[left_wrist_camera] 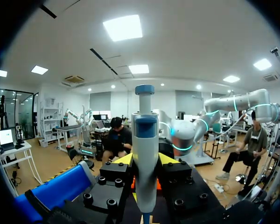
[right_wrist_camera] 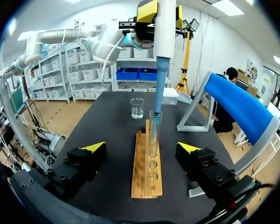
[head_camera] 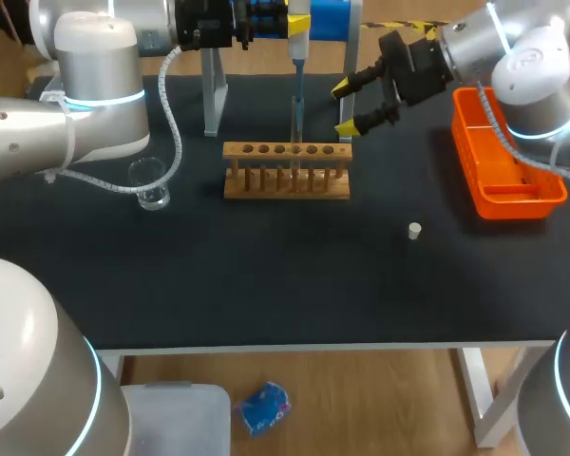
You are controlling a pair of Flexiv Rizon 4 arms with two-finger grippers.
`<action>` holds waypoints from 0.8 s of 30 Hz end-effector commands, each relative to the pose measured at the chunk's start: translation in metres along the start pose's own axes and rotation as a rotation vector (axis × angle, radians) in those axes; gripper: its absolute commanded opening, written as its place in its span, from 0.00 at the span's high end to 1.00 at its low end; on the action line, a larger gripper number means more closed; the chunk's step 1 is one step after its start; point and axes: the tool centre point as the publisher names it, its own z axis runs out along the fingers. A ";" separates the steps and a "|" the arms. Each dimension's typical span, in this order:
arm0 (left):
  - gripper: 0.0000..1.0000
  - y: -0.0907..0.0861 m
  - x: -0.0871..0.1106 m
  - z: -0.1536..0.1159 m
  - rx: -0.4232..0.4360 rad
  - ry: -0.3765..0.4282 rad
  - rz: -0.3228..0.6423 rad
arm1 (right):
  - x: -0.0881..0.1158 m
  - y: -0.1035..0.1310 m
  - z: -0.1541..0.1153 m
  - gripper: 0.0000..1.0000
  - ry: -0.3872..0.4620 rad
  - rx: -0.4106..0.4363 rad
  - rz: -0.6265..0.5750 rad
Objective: Invert the test tube, pick up the pipette, mount the tip to pipette, aspirate from beaker and dispense into the tube, eject the tip, return the pipette, and cap with the stopper.
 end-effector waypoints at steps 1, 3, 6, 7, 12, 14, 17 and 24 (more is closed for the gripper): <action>1.00 -0.001 0.001 0.000 -0.001 -0.003 0.000 | -0.001 0.000 0.000 0.00 0.002 0.001 0.000; 1.00 -0.001 0.001 0.000 -0.001 -0.003 0.000 | -0.001 0.000 0.000 0.00 0.002 0.001 0.000; 1.00 -0.001 0.001 0.000 -0.001 -0.003 0.000 | -0.001 0.000 0.000 0.00 0.002 0.001 0.000; 1.00 -0.001 0.001 0.000 -0.001 -0.003 0.000 | -0.001 0.000 0.000 0.00 0.002 0.001 0.000; 1.00 -0.007 0.005 0.001 -0.015 0.004 0.015 | -0.001 0.000 0.000 0.00 0.002 0.001 0.000; 1.00 -0.009 0.006 0.000 -0.014 0.004 0.018 | -0.001 0.000 0.000 0.00 0.002 0.001 0.000; 1.00 -0.011 0.008 0.000 -0.019 0.008 0.023 | -0.001 0.000 0.000 0.00 0.002 0.001 0.000; 1.00 -0.015 0.009 -0.001 -0.022 0.009 0.027 | -0.001 0.000 0.000 0.00 0.002 0.001 0.000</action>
